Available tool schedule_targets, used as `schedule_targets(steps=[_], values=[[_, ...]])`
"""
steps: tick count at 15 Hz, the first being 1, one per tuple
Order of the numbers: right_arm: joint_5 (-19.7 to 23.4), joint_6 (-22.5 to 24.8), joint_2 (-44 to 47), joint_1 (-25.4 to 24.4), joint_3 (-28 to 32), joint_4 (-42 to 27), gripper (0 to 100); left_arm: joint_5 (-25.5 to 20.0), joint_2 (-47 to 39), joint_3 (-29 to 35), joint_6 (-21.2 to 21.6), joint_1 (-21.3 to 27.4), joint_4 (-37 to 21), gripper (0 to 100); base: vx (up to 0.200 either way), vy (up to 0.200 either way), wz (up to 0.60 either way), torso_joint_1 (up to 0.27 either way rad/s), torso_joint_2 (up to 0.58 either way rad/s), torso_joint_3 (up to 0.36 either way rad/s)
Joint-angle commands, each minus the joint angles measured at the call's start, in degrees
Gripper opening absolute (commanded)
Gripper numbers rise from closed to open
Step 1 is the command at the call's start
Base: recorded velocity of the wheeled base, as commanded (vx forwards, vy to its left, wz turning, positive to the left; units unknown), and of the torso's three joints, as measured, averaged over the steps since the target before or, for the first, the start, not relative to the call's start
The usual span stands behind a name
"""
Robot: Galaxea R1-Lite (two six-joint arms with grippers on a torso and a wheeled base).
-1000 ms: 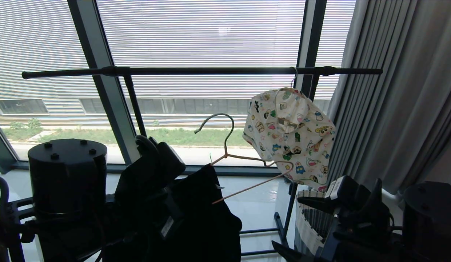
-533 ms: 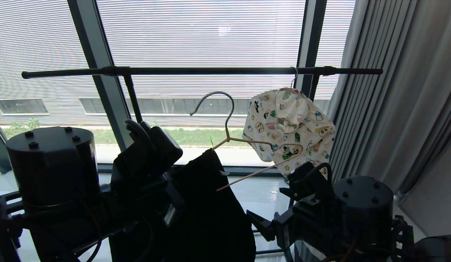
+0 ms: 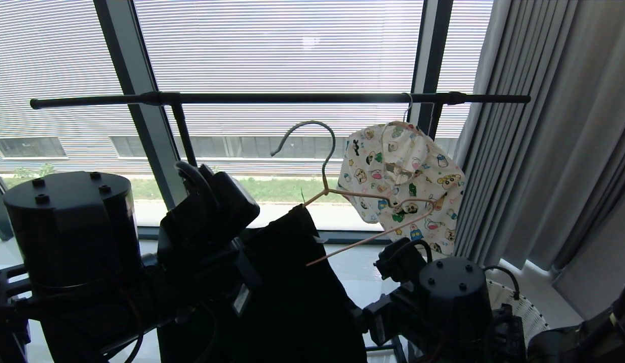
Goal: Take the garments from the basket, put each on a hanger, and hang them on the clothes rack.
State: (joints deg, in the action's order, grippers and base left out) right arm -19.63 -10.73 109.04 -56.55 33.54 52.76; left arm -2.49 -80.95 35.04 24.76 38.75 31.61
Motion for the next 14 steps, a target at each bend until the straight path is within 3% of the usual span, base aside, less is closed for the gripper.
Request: schedule_targets(steps=[1, 4, 6, 14], values=[[-1.7, 0.2, 1.6, 2.1, -0.4, 0.0, 100, 0.4, -0.1, -0.1, 0.0, -0.5, 0.0, 0, 0.000, 0.000, 0.00, 0.000, 0.00, 0.000], [-4.5, 1.9, 1.3, 7.4, -0.7, 0.0, 100, 2.1, 0.0, -0.5, -0.1, -1.4, 0.0, 0, 0.000, 0.000, 0.00, 0.000, 0.00, 0.000], [-5.6, 6.0, 0.8, 13.7, -0.3, 1.0, 100, 2.0, 0.1, -1.3, 0.0, -1.7, 0.0, 0, 0.000, 0.000, 0.00, 0.000, 0.00, 0.000], [-5.2, 10.6, -0.9, 22.0, 0.1, 6.7, 100, 1.6, -1.6, -7.3, 0.1, -1.6, -0.1, 0, 0.000, 0.000, 0.00, 0.000, 0.00, 0.000]])
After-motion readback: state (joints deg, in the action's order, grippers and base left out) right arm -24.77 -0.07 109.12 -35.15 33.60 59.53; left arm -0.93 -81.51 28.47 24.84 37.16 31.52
